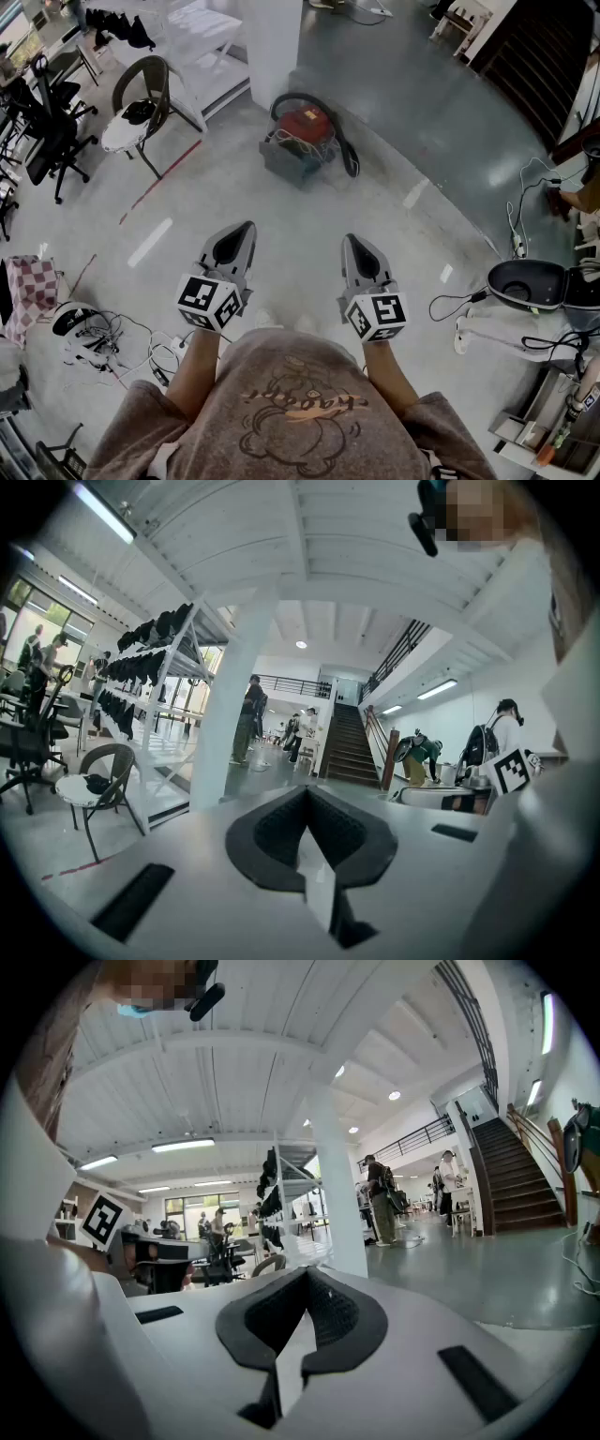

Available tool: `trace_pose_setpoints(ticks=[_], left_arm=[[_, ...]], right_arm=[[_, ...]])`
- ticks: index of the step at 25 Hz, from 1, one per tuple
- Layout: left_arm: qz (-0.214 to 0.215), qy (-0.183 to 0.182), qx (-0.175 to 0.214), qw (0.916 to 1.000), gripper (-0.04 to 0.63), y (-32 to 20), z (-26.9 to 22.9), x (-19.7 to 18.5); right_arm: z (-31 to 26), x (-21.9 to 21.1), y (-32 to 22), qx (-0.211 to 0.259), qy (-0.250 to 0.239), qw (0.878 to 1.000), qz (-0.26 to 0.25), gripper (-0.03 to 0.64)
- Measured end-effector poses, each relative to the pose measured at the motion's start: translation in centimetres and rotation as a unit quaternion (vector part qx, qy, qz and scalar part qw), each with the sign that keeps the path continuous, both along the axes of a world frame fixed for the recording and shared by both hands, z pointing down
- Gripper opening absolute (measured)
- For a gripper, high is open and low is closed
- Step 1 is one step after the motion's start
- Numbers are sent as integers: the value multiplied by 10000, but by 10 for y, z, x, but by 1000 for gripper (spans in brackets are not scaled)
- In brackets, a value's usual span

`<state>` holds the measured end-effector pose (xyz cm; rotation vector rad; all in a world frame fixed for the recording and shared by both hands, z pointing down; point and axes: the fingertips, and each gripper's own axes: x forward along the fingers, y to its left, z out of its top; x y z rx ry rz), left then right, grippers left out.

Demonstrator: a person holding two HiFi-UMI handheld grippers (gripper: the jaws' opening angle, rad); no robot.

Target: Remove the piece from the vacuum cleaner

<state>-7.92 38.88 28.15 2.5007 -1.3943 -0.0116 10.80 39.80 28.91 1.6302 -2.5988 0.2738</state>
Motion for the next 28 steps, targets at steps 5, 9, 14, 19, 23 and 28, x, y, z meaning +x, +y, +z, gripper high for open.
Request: trace_pose_setpoints(ticks=[5, 9, 14, 19, 23, 28], left_arm=[[34, -44, 46, 10000, 0, -3, -5, -4], [96, -80, 42, 9999, 0, -2, -4, -12], [232, -120, 26, 9997, 2, -3, 2, -26], [330, -196, 17, 9993, 0, -10, 12, -34], [351, -169, -49, 9992, 0, -19, 16, -40], [363, -147, -112, 9992, 2, -47, 29, -44]], right_arm=[[-2, -7, -1, 2, -113, 9999, -4, -3], [-1, -16, 3, -37, -251, 9997, 33, -3], [3, -32, 6, -17, -252, 9996, 104, -3], [12, -40, 6, 13, -243, 9995, 221, -3], [17, -47, -1, -49, -230, 9994, 269, -3], [30, -56, -33, -102, -226, 9994, 249, -3]])
